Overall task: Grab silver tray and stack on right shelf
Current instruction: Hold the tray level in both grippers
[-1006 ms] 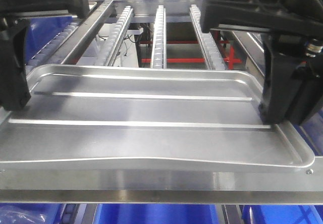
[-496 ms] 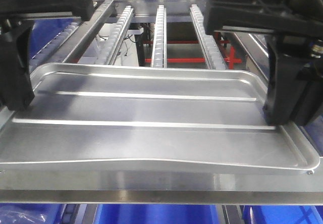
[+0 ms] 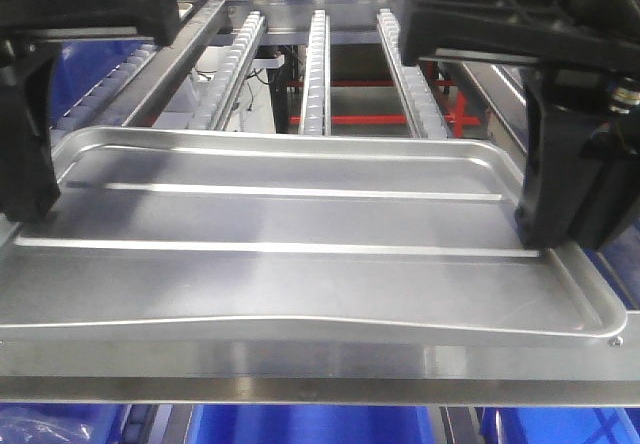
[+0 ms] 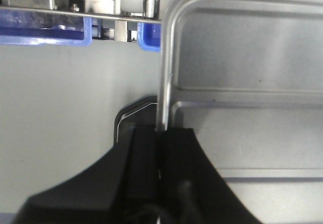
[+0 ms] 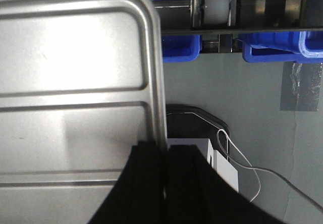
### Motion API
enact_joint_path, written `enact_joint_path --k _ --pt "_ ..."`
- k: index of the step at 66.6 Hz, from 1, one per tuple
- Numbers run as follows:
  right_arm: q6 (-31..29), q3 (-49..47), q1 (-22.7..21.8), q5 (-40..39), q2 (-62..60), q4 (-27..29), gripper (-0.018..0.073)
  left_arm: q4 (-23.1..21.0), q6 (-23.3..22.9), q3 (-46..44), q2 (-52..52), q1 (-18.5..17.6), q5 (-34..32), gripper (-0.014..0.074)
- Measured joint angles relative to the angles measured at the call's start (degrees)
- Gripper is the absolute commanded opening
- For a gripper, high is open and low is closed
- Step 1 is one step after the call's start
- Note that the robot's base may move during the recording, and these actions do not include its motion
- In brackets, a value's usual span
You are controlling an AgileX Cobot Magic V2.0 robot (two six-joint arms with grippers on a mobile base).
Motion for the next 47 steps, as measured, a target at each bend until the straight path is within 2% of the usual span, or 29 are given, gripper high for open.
enact_joint_path --k 47 --pt "0.0 0.0 0.0 -0.12 0.0 0.22 0.0049 0.2 0.47 0.0 0.0 0.0 0.41 -0.01"
